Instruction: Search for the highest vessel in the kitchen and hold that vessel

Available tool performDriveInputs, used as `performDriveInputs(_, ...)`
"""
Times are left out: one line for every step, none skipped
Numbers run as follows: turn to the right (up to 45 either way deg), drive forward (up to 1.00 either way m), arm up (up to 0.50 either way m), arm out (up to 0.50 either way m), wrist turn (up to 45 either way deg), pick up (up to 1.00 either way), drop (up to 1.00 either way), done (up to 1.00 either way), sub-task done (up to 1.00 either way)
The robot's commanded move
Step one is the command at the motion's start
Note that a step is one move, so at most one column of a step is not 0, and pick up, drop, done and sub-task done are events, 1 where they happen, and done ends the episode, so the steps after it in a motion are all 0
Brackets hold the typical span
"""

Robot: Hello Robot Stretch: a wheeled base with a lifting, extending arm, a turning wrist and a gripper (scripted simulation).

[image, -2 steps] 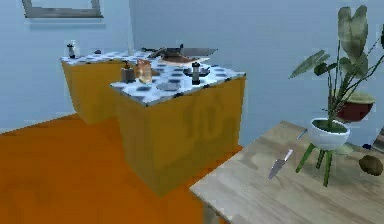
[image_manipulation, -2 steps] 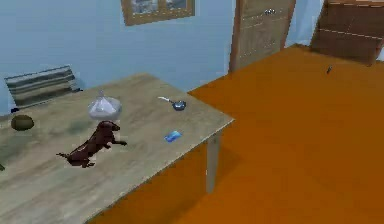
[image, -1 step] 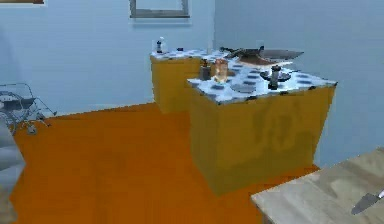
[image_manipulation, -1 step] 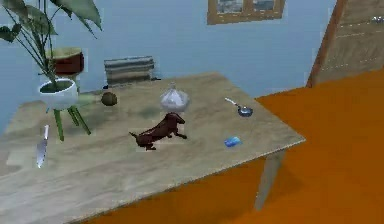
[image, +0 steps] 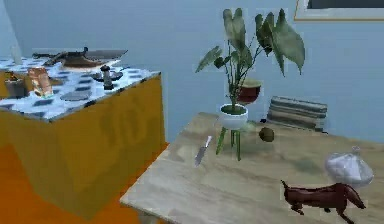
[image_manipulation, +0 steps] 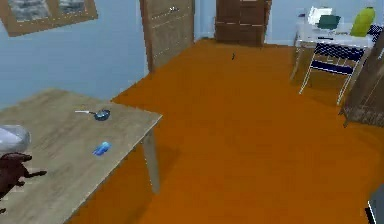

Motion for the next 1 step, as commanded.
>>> performDriveInputs(45.0, 0.0, 0.0, 0.0, 0.0, 0.0, 0.0, 0.0, 0.0)
